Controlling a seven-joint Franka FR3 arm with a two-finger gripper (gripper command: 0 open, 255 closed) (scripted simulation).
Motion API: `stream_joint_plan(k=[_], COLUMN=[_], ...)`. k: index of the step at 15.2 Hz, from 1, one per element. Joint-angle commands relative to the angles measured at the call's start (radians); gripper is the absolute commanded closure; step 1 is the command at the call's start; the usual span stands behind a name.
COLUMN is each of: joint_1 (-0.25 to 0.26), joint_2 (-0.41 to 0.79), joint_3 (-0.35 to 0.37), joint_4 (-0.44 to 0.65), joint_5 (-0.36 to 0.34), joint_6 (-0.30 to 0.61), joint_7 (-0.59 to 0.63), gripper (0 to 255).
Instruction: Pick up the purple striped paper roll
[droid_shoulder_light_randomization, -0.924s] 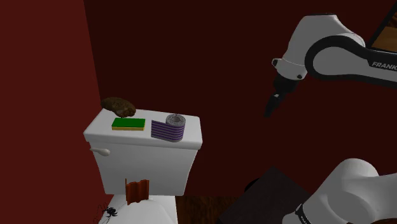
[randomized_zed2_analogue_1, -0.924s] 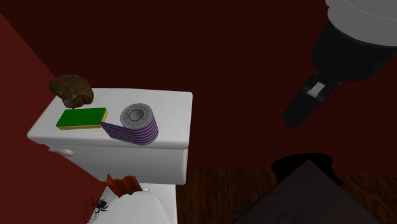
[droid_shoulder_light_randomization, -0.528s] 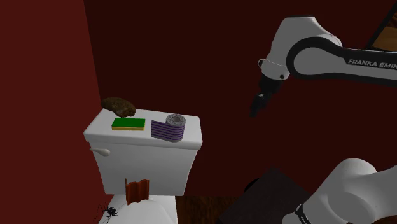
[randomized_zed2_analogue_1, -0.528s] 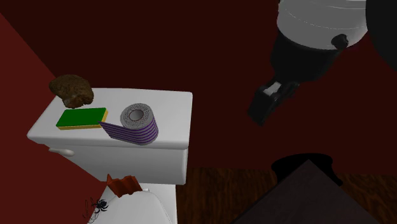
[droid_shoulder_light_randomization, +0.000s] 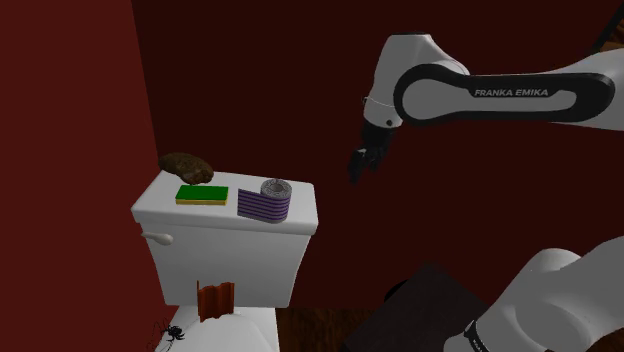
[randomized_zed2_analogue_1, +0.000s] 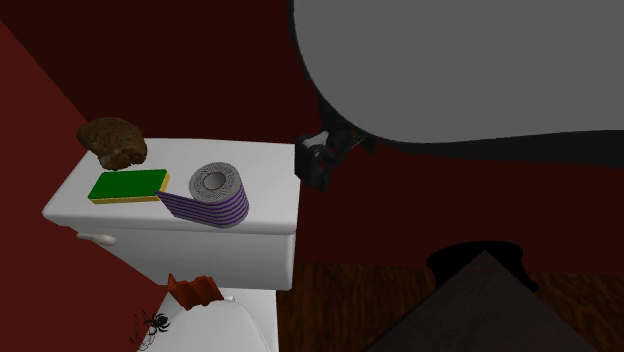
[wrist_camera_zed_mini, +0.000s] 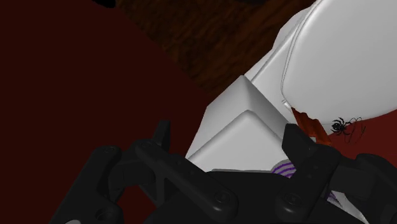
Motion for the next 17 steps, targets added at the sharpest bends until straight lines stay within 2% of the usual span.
stream_joint_plan(k=[1, 10, 17], joint_1=[0.003, 0.032, 0.096], joint_2=[0.073, 0.417, 0.711], joint_3=[0.022, 0.089, 0.103], joint_4=[0.050, 0.348, 0.676], joint_5=[0.002, -0.044, -0.105], joint_6=[0.021, 0.057, 0.013], joint_7=[0.038, 0.195, 0.297], gripper=[0, 0, 0])
